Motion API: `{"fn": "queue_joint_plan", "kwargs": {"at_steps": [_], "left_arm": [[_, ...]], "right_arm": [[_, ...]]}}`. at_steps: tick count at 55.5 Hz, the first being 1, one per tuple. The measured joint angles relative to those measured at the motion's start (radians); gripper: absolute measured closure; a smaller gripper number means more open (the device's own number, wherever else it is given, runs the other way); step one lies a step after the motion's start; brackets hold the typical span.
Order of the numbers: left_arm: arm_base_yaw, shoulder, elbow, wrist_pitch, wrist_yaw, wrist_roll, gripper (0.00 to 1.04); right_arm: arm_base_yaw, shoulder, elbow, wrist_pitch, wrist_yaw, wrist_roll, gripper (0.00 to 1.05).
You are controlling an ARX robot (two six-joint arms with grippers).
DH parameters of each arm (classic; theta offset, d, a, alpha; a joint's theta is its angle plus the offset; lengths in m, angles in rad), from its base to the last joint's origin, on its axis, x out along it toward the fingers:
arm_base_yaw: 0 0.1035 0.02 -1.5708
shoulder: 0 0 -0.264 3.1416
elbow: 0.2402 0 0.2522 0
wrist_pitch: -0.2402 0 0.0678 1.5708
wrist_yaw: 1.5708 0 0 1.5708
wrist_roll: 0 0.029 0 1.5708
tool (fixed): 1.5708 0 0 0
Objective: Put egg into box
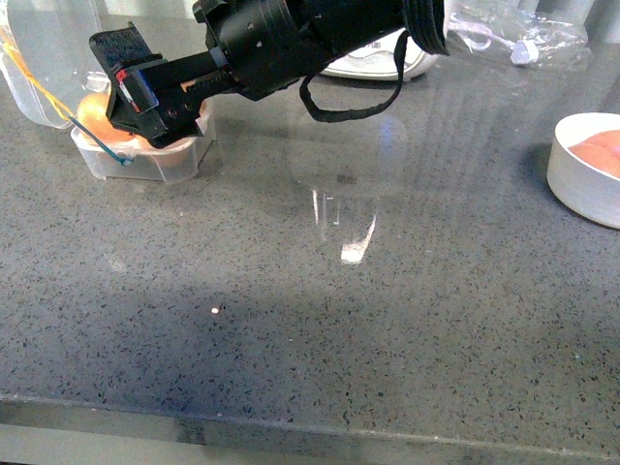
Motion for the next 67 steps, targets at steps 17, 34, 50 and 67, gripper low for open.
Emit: {"fn": "queue_joint_plan", "kwargs": {"at_steps": [17,34,50,67], "left_arm": [[0.0,0.0,0.0,0.0,0.0,0.0,0.07],[0.0,0.0,0.0,0.0,0.0,0.0,0.07],[0.0,0.0,0.0,0.0,0.0,0.0,0.07],[0.0,0.0,0.0,0.0,0.0,0.0,0.07]], "right_arm": [[-0.057,-0.192,-0.196,0.175,0.058,0.065,0.07],[-0.25,-0.515,-0.625,0.378,0.255,0.135,0.07],[-0.717,-0.858,-1.013,0.529,0.34,0.211,0.07],[-1.211,-1.012,-1.252,0.631,0.167,0.266,0.09]]}}
